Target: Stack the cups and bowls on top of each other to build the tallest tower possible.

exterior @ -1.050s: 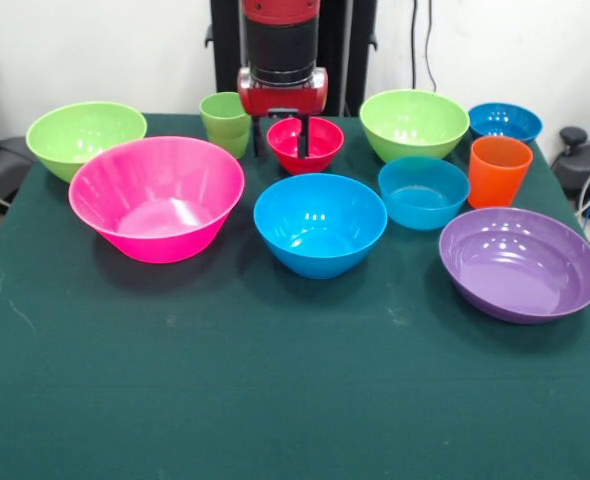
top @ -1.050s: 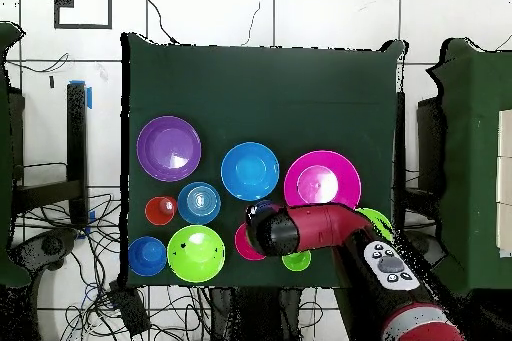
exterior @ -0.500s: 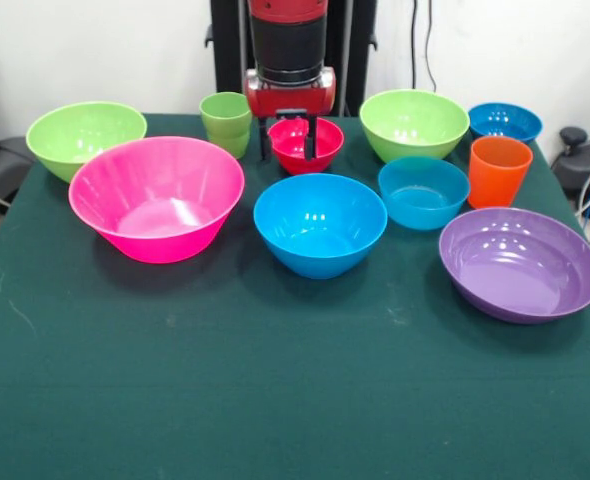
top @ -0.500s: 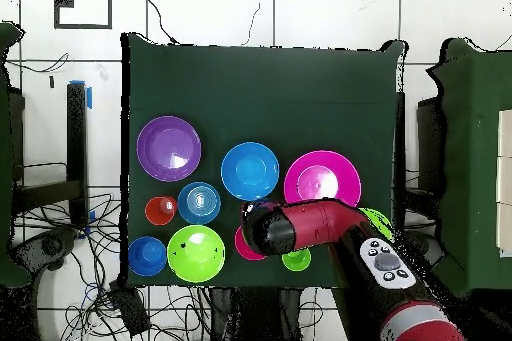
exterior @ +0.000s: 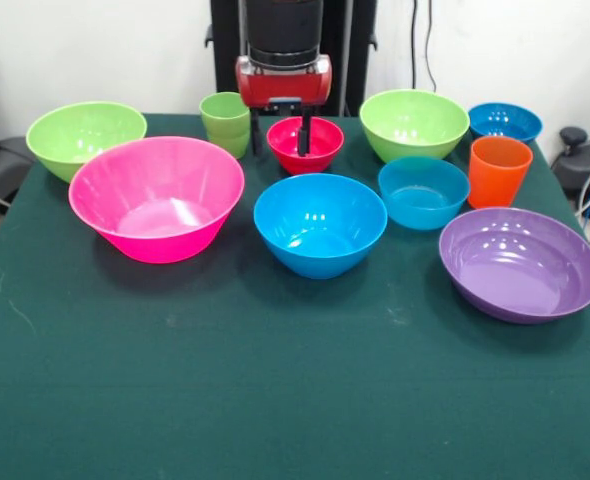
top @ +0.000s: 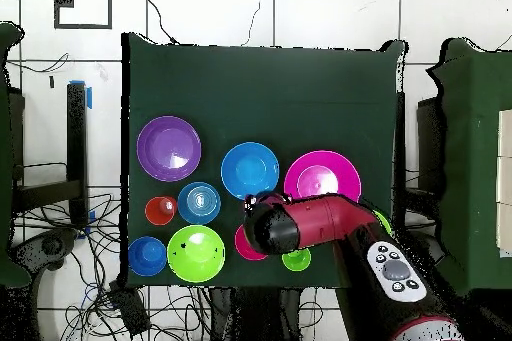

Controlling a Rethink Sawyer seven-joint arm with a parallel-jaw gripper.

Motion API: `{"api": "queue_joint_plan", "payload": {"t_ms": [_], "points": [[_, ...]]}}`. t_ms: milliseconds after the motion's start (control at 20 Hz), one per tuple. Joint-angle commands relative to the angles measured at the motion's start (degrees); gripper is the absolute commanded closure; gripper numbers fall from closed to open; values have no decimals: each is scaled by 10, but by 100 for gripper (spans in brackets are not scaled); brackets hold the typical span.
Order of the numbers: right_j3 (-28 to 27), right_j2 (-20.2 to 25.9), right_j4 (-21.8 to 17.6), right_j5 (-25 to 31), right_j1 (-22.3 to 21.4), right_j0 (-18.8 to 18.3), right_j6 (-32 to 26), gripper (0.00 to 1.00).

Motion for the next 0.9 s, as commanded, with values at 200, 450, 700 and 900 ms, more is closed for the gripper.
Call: {"api": "queue_joint_plan", "payload": {"t_ms": [200,450,700,900], "points": [[26,47,-54,3,6,-7,-57,0],[6,36,-66,-6,31,2,-44,0],[-11,28,-78,-15,66,1,-33,0],[-22,26,-86,-19,76,-2,-33,0]]}}
